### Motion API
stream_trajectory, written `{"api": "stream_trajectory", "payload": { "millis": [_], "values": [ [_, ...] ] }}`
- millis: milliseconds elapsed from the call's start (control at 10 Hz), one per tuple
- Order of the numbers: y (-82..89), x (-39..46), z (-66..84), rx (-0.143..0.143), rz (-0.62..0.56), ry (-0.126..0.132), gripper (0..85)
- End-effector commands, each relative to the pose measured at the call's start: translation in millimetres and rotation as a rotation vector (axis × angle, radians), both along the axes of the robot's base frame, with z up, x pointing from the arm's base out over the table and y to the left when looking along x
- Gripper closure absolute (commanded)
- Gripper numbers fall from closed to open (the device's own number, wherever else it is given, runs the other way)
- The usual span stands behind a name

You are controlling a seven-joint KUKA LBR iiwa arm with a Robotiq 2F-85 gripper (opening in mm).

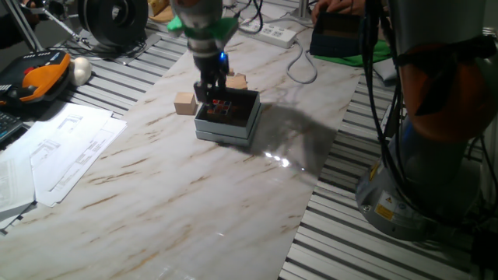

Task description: Take everything out of the gift box

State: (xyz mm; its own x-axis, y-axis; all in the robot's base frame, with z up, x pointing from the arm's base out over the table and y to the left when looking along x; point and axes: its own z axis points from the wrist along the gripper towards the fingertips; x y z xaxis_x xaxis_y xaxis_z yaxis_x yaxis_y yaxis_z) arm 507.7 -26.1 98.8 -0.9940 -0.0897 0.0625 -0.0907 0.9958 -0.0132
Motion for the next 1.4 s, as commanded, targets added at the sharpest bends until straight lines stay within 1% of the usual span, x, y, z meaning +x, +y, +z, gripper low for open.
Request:
{"api": "stream_trajectory", "payload": {
  "millis": [0, 100, 300, 400, 500, 600, 700, 900, 1100, 1200, 1300],
  "values": [
    [0.2, 0.5, -2.4, 0.002, 0.024, 0.014, 17.0],
    [-0.7, 0.6, -2.5, 0.000, 0.033, 0.024, 17.0],
    [-2.9, -0.7, 4.0, -0.015, 0.039, 0.029, 17.0],
    [-5.9, 0.0, -0.1, -0.030, 0.056, 0.020, 17.0],
    [-13.0, 2.4, -5.8, -0.014, 0.065, 0.015, 0.0],
    [-16.3, 3.3, -9.8, 0.000, 0.069, 0.015, 0.0],
    [-16.1, 2.4, -12.1, -0.001, 0.066, 0.014, 0.0],
    [-13.8, -1.4, -18.7, 0.001, 0.060, 0.001, 0.0],
    [-16.5, -0.2, -29.1, 0.017, 0.074, -0.008, 0.0],
    [-18.3, 0.6, -34.3, 0.024, 0.078, -0.013, 17.0],
    [-18.0, 0.5, -34.8, 0.025, 0.086, -0.016, 17.0]
  ]
}}
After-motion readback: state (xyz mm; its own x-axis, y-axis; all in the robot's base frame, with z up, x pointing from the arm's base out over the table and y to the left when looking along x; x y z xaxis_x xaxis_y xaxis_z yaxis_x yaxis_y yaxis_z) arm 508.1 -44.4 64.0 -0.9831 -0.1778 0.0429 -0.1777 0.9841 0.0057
